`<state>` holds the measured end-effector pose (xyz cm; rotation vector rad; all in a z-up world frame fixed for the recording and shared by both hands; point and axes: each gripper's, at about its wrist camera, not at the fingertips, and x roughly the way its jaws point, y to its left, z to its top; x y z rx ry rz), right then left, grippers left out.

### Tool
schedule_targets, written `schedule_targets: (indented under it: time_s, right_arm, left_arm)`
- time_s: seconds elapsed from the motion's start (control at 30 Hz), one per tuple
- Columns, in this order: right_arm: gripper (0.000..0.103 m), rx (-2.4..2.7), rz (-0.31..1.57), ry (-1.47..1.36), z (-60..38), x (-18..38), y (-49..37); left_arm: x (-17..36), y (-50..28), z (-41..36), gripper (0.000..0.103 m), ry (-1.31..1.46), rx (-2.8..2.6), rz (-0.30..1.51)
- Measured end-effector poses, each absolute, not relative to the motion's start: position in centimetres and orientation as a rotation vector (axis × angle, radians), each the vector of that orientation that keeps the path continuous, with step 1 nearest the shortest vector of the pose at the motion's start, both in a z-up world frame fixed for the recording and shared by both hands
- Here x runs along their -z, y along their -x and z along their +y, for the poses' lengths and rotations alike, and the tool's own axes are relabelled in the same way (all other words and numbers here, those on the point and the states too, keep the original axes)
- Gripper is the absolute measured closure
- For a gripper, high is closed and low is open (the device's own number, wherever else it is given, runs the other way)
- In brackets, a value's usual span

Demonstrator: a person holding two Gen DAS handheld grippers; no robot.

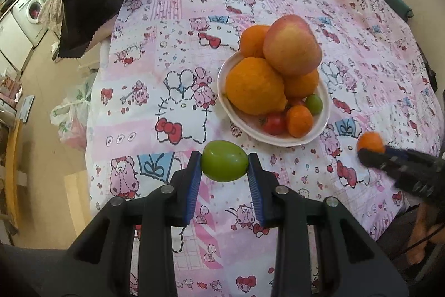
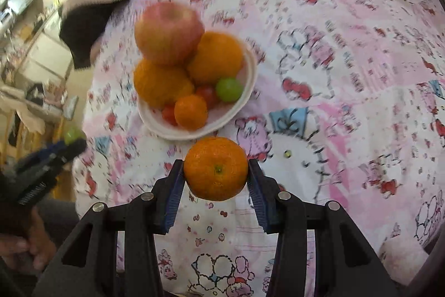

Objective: Organize fruits
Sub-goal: 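Lower the grape and mandarin onto the plate with both tools and open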

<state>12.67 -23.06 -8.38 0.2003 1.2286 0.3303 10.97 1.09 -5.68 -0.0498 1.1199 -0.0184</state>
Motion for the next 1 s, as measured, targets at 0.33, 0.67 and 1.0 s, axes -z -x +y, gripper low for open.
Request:
schedule_targets:
  time_s: [0.33, 0.67, 1.0]
  right_arm:
    - [0.056, -0.336, 1.144, -0.289, -26.6, 4.1, -15.5]
    - [0.056, -0.345, 1.214, -0.383, -27.0, 6.7, -19.0]
    - [0.056, -0.398, 1.329, -0.405, -23.4, 11.7, -22.1]
  left_arm:
    - [3.3, -12.1, 1.0, 0.074, 0.071, 0.041, 1.078]
    - [4.2, -15.0, -2.7, 0.074, 0.024, 0.14, 1.098]
    - [9.9, -18.0, -5.2, 0.074, 0.06, 0.176, 1.187]
